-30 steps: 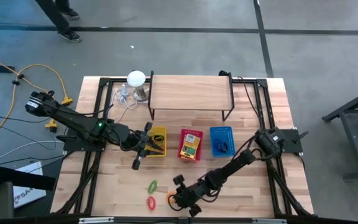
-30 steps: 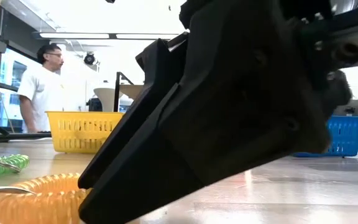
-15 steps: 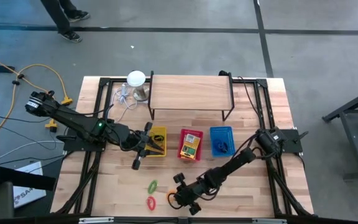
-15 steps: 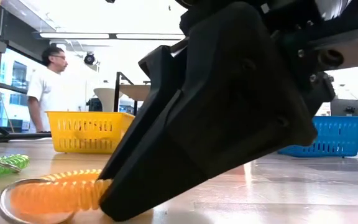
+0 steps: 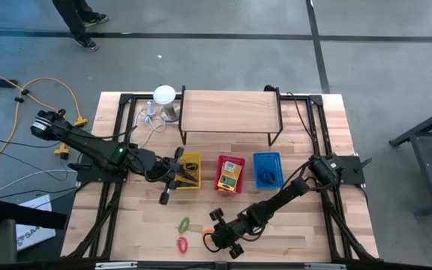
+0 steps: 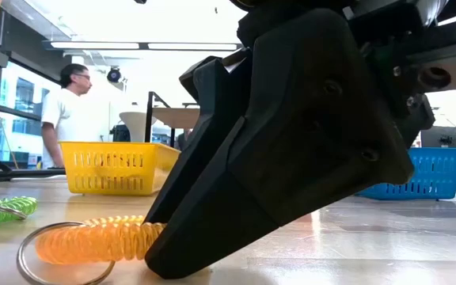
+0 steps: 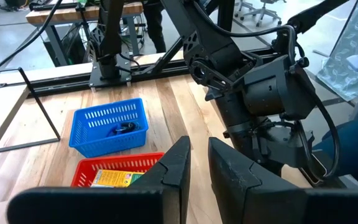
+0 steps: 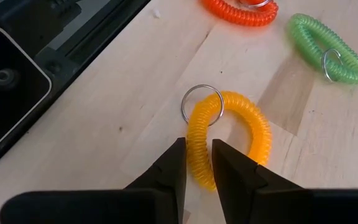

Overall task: Pick & Place Office Desk Supplies
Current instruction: Put the yellow spiral keychain into the blue bin

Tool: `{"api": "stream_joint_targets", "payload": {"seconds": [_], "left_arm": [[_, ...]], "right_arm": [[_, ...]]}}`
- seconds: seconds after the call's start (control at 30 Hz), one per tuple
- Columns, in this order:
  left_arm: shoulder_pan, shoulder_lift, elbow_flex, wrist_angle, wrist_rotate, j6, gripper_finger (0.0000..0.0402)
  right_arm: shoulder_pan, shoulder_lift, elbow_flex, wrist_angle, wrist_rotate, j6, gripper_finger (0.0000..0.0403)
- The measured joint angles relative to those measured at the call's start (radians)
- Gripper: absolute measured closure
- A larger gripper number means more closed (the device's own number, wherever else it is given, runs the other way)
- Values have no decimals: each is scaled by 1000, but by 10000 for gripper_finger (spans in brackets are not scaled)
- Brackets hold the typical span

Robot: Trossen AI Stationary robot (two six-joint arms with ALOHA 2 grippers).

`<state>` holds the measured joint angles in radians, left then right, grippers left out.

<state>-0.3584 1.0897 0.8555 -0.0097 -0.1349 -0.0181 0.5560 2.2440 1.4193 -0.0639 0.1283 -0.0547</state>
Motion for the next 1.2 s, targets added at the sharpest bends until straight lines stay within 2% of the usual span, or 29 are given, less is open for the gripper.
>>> {"api": "stream_joint_targets", "payload": {"seconds": [0.83, 1.1, 1.2], "left_arm": [[0, 0, 0, 0, 0, 0, 347], [0, 0, 0, 0, 0, 0, 347], [0, 0, 0, 0, 0, 0, 347]], "right_arm": [[1, 1, -2, 6, 48, -2, 337], [2, 1, -2, 5, 50, -5, 384], [1, 0, -2, 5, 52, -6, 384]]}}
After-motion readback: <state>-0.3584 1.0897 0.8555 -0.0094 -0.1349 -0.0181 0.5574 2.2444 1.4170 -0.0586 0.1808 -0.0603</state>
